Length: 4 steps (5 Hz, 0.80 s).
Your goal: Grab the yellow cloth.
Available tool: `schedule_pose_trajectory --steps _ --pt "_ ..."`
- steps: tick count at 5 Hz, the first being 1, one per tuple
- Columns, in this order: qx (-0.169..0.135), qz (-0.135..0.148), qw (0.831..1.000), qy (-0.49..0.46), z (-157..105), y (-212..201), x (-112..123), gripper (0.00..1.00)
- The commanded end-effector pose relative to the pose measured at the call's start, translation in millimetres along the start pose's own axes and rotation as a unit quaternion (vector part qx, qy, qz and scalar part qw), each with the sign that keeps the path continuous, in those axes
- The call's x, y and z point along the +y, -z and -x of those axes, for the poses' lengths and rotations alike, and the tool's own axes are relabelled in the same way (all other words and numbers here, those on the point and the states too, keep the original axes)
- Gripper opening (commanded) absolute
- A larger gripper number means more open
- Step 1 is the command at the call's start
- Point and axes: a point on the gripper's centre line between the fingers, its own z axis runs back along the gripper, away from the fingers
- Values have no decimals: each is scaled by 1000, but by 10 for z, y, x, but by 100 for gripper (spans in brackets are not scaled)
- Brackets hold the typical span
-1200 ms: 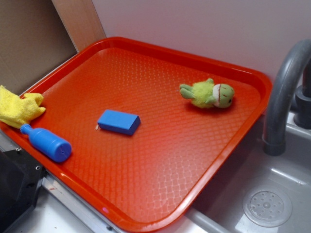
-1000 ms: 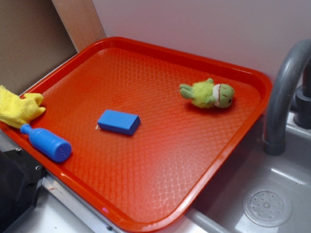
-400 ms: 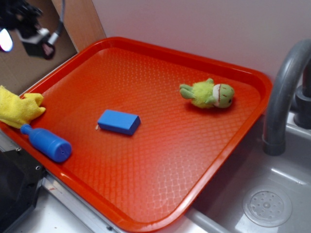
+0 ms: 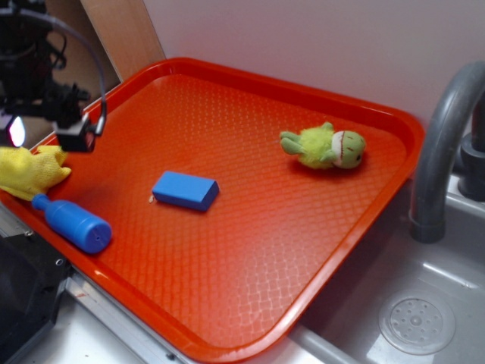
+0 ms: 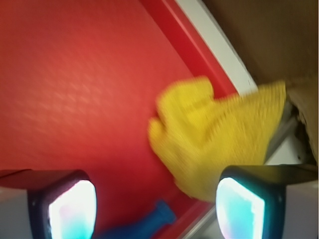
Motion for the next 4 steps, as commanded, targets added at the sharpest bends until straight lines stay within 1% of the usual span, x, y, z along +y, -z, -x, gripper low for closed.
schedule_pose_trajectory --steps 1,2,3,4 --pt "-19 -2 999 48 -50 351 444 100" --pt "-29 -5 997 70 -194 371 544 100" --pt "-36 -8 994 98 -248 524 436 100" --pt "-35 -21 991 124 -227 696 345 13"
